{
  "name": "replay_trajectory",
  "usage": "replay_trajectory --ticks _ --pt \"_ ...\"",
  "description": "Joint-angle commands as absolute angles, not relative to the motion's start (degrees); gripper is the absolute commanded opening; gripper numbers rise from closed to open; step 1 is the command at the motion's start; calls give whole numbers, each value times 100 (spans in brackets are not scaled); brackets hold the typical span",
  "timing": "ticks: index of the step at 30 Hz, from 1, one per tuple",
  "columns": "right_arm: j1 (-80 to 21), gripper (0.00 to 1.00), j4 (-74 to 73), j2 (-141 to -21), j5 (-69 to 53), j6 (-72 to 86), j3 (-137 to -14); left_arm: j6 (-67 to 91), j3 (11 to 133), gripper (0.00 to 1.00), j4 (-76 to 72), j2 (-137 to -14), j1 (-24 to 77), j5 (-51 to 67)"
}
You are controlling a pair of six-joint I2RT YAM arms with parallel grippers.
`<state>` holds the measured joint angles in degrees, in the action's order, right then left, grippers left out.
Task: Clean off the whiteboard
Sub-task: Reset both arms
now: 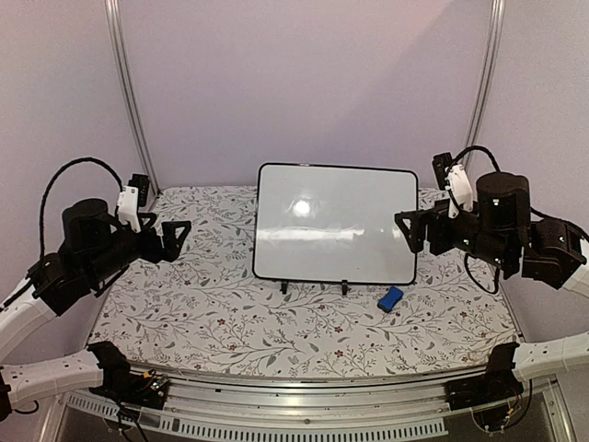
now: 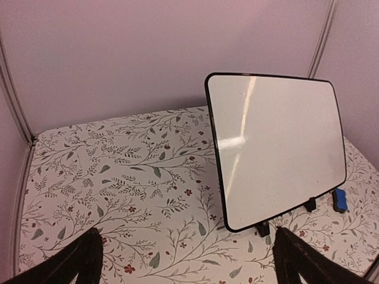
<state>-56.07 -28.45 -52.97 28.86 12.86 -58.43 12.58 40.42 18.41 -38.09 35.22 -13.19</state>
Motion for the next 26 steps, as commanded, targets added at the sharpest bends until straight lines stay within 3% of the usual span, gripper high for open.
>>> replay_trajectory --ticks 1,10,26 --pt "-5590 99 -3706 -4893 3889 1521 -5824 1123 3995 100 1644 -3882 3471 -911" --pt "-5582 99 -4060 -4102 4523 1308 -5642 1055 4194 100 1991 -3952 3485 -384" --pt "-5581 99 -3835 -3843 4180 1433 -5333 1012 3898 100 1903 -3840 3482 -382"
